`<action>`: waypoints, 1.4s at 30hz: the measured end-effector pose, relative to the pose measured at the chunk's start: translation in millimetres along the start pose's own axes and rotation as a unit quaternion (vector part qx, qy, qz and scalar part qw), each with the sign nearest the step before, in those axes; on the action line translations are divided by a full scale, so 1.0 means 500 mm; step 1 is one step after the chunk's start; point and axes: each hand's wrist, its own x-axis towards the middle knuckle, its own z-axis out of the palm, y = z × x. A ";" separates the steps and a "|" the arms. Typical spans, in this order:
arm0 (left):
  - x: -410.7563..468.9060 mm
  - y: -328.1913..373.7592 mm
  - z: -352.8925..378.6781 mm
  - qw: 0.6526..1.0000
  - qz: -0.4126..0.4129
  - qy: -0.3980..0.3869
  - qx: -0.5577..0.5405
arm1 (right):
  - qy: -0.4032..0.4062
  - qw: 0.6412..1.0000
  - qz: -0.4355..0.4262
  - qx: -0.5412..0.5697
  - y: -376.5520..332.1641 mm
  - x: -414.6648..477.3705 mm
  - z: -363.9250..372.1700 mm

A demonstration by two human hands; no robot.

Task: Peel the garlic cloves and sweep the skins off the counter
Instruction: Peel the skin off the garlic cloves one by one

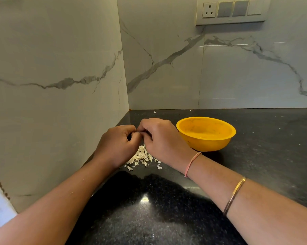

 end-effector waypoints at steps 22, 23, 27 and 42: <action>0.014 0.011 -0.006 0.929 -0.154 0.004 -0.335 | 0.068 0.919 0.173 0.347 0.013 0.006 -0.002; 0.014 0.012 -0.007 0.926 -0.159 -0.003 -0.341 | 0.071 0.923 0.170 0.337 0.015 0.006 -0.001; 0.013 0.011 -0.008 0.918 -0.174 -0.016 -0.355 | 0.077 0.944 0.156 0.282 0.018 0.005 0.001; 0.010 0.011 -0.013 0.905 -0.184 -0.025 -0.382 | 0.081 0.978 0.104 0.165 0.019 0.007 -0.002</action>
